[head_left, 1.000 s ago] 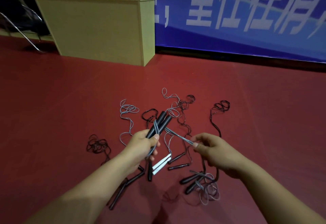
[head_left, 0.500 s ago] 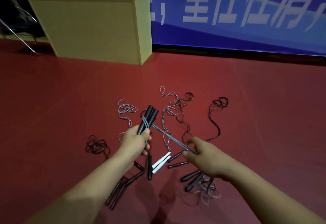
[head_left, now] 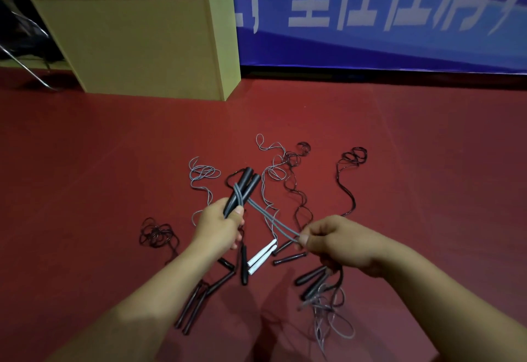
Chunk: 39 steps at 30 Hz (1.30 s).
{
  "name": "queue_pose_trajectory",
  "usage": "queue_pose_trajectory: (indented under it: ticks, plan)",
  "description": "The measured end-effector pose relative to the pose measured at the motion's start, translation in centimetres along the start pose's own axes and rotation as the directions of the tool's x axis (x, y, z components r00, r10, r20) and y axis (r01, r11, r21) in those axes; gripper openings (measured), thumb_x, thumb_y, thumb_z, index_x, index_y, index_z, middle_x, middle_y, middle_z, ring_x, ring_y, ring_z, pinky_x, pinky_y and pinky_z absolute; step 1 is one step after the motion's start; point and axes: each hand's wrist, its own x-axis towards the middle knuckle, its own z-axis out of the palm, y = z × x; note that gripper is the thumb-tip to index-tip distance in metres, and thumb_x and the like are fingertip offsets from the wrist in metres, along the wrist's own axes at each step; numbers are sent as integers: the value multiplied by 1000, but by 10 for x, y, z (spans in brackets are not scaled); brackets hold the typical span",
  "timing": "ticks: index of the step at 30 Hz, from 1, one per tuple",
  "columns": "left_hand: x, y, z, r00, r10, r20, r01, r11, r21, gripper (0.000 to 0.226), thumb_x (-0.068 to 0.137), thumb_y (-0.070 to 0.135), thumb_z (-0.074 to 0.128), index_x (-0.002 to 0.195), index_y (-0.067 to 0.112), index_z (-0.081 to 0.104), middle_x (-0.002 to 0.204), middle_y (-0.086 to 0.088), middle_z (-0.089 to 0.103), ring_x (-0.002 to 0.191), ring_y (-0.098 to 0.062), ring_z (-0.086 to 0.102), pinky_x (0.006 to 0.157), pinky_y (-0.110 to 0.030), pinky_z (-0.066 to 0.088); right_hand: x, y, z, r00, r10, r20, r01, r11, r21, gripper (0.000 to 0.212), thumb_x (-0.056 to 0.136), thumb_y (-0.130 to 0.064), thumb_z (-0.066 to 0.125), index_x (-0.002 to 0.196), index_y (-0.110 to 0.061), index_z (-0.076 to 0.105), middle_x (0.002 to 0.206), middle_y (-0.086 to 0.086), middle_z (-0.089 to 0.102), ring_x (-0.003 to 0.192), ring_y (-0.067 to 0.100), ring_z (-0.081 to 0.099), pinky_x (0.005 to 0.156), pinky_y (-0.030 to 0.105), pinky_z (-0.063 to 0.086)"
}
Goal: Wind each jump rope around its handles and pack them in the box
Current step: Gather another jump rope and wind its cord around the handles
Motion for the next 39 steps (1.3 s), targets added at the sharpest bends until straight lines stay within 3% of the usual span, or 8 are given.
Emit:
queue_pose_trajectory:
  ticks: [4,9,14,22,25,28,32,39]
  plan:
    - [0,-10,1,987,28,161,-80,942,326,17,96,21,56,80,22,61,73,1,67,59,-17,61,59,-32,50,-10,-11,-3,983,-101,156,65,974,218,24,101,-13,48,93,-1,66,58,-3,41,51,12,38,58,28,36]
    - [-11,-4,11,896,4,445,-296,752,589,13,91,30,62,83,20,65,67,7,61,64,-12,56,58,-26,39,-8,-12,-3,986,-164,37,137,912,386,24,103,-16,43,93,-5,63,60,-2,32,52,13,28,54,26,32]
    - [-25,8,19,677,11,736,-476,769,426,9,93,28,63,86,25,66,80,16,71,78,1,64,77,-23,49,3,-3,-6,986,-76,-146,122,935,334,24,103,-16,44,89,-9,63,56,-4,33,46,10,25,42,23,22]
    - [-28,13,16,555,61,830,-522,802,290,11,93,27,63,100,18,65,93,-2,70,82,-14,62,81,-35,50,8,13,-20,899,-96,-428,70,995,-76,14,92,-23,65,83,-15,70,69,-3,60,61,8,50,60,24,42]
    - [-27,13,14,545,82,835,-478,848,229,4,95,24,63,95,20,64,78,6,66,70,-8,57,69,-30,46,10,18,-19,879,-113,-464,144,989,30,6,89,-12,68,86,-17,65,59,-5,47,48,6,36,47,21,32]
    - [-28,12,8,522,104,847,-236,971,26,3,93,19,63,90,20,63,76,8,58,70,-5,50,66,-20,42,11,17,-18,875,-150,-459,202,977,66,13,89,-5,65,85,-17,62,59,-6,49,50,9,38,47,20,33]
    - [-24,10,1,628,200,752,65,950,-307,26,81,24,71,98,7,62,82,4,65,74,-7,58,71,-19,48,6,14,-11,969,-130,-209,151,985,88,17,92,-1,59,83,-14,64,59,-4,51,48,5,42,42,14,32]
    - [-9,1,4,858,-84,507,324,854,-407,35,85,23,66,112,2,64,80,-2,55,65,-11,53,74,-33,56,8,14,-7,996,-87,-32,88,996,17,16,98,-27,56,93,-19,69,64,-4,42,56,10,37,53,21,35]
